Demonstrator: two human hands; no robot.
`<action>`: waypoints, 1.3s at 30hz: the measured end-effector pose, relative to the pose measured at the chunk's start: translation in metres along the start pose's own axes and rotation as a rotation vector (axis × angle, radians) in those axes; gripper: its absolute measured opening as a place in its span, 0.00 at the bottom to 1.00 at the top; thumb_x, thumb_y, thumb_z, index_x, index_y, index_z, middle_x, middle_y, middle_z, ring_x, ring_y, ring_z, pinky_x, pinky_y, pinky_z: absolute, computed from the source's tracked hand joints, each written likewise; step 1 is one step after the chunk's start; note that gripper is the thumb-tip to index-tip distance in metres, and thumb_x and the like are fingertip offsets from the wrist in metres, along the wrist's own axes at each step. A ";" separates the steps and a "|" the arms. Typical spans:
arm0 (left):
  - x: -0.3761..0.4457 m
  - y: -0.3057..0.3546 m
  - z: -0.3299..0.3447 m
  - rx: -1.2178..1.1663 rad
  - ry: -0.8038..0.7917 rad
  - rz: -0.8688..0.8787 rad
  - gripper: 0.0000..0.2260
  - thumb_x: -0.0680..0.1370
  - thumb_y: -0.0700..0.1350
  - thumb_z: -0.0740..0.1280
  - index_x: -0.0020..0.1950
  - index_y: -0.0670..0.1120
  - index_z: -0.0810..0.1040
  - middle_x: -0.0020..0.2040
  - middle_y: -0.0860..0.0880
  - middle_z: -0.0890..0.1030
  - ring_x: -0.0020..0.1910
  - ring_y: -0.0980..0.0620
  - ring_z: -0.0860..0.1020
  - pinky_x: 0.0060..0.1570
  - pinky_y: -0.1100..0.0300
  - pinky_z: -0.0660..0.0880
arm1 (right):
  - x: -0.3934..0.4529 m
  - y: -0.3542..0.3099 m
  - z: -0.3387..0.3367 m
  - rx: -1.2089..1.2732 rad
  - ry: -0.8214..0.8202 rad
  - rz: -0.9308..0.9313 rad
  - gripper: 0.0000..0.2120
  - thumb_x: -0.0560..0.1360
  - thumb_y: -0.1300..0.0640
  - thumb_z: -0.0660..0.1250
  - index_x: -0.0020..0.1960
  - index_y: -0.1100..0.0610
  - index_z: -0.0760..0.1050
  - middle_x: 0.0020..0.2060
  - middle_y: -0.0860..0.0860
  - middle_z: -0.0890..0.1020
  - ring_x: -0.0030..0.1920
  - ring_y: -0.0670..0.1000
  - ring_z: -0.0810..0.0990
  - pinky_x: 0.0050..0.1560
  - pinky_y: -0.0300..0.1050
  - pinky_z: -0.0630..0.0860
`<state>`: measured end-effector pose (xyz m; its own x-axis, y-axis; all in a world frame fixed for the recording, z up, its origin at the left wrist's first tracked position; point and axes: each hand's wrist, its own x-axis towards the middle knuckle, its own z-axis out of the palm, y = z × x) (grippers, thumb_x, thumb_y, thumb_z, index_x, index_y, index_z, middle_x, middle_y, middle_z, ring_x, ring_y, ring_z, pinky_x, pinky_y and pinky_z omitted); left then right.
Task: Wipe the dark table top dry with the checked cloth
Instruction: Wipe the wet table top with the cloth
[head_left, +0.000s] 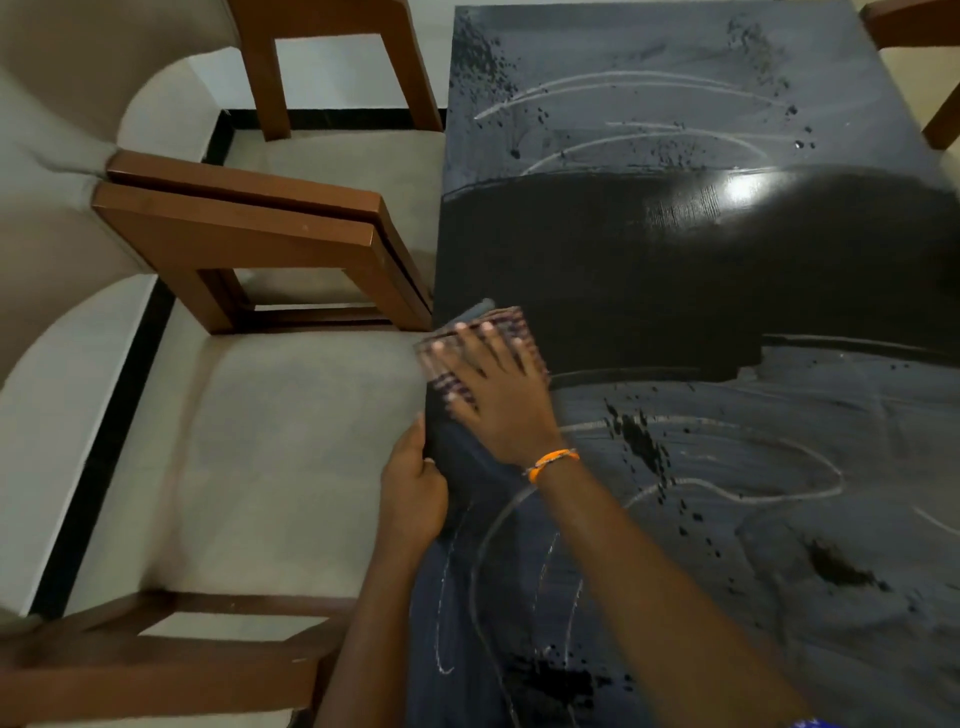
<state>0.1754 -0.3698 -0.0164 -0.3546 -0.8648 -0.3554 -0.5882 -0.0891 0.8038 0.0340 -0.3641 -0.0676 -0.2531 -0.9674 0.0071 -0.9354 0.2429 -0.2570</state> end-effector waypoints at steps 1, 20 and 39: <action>-0.002 0.000 0.001 -0.003 0.004 0.006 0.23 0.77 0.30 0.53 0.71 0.42 0.64 0.70 0.43 0.68 0.63 0.58 0.64 0.59 0.75 0.57 | -0.008 0.017 -0.006 -0.026 0.009 0.044 0.28 0.77 0.46 0.54 0.75 0.45 0.54 0.77 0.49 0.56 0.77 0.55 0.51 0.74 0.54 0.45; -0.004 -0.004 0.015 -0.064 -0.027 -0.093 0.22 0.80 0.37 0.53 0.75 0.46 0.58 0.73 0.42 0.64 0.70 0.44 0.65 0.70 0.47 0.63 | -0.032 -0.014 -0.002 -0.001 -0.056 0.195 0.29 0.78 0.46 0.53 0.76 0.46 0.48 0.77 0.52 0.48 0.77 0.57 0.44 0.73 0.61 0.44; -0.064 0.065 0.179 0.580 -0.303 0.435 0.37 0.76 0.44 0.65 0.76 0.43 0.43 0.78 0.48 0.46 0.76 0.49 0.40 0.71 0.55 0.36 | -0.231 0.319 -0.106 -0.028 0.099 0.925 0.27 0.80 0.53 0.56 0.76 0.48 0.50 0.77 0.54 0.52 0.77 0.58 0.47 0.74 0.64 0.47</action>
<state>0.0296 -0.2316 -0.0269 -0.7736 -0.5832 -0.2476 -0.6073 0.5711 0.5523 -0.2317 -0.0558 -0.0491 -0.9199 -0.3775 -0.1064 -0.3559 0.9174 -0.1779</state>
